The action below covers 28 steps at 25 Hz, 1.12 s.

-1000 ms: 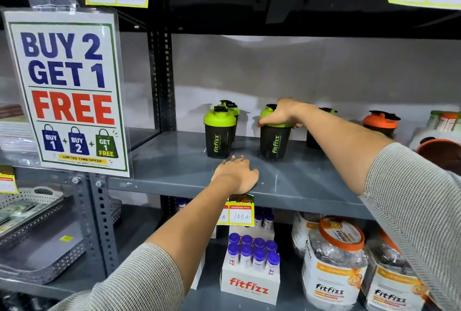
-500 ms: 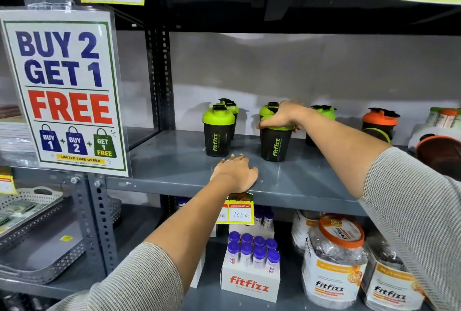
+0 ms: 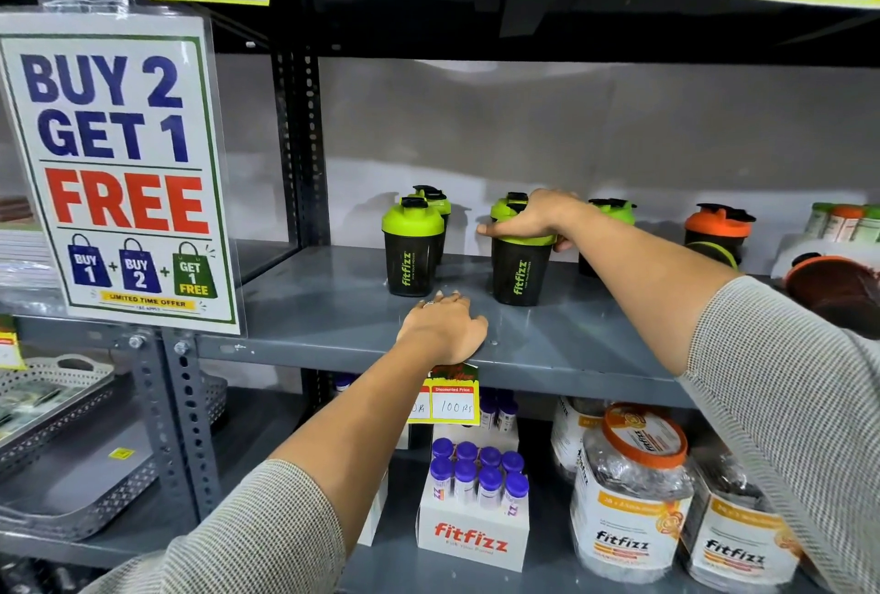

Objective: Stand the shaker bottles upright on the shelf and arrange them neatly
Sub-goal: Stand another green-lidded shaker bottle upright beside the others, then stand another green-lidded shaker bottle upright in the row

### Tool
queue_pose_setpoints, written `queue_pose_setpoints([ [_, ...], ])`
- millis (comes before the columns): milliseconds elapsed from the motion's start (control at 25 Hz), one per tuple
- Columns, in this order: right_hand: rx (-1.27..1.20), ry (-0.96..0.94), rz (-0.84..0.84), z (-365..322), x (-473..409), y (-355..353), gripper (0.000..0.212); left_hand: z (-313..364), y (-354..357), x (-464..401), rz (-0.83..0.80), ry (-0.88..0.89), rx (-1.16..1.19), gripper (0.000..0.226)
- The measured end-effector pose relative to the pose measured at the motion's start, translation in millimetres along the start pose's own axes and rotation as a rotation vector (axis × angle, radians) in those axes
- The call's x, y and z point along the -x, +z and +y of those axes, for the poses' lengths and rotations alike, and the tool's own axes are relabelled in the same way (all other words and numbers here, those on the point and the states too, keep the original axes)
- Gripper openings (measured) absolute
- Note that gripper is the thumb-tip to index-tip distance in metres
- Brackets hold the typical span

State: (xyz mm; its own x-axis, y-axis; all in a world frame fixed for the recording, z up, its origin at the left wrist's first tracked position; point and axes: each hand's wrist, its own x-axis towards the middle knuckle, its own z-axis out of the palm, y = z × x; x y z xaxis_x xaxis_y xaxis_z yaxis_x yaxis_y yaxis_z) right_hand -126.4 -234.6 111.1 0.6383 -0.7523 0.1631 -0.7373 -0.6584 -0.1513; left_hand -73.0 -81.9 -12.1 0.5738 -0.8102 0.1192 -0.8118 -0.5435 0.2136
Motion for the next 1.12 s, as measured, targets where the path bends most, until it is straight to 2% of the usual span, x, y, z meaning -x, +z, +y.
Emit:
queue_pose_setpoints([
  [160,-0.072,-0.021,-0.046,5,6,-7,0.121,-1,2,0,0.007,0.001,0.027,0.059],
  [280,-0.117,-0.018,0.087,21,11,-23,0.127,1,3,3,0.061,-0.035,0.052,0.052],
  [440,-0.109,0.032,0.332,65,16,-33,0.104,20,0,14,0.249,-0.054,-0.305,0.039],
  [560,-0.139,0.111,0.407,109,20,-40,0.084,53,4,14,0.364,0.073,-0.29,0.032],
  [640,-0.136,0.17,0.431,140,22,-44,0.061,79,12,9,0.351,0.177,-0.21,0.03],
  [720,-0.109,0.21,0.433,167,25,-46,0.047,102,18,0,0.323,0.235,-0.137,0.03],
  [920,-0.087,0.291,0.341,211,24,-30,0.051,141,20,-23,0.176,0.245,0.033,0.035],
  [1120,-0.214,0.307,0.181,221,9,-5,0.058,131,35,-37,-0.018,0.16,0.061,0.048],
])
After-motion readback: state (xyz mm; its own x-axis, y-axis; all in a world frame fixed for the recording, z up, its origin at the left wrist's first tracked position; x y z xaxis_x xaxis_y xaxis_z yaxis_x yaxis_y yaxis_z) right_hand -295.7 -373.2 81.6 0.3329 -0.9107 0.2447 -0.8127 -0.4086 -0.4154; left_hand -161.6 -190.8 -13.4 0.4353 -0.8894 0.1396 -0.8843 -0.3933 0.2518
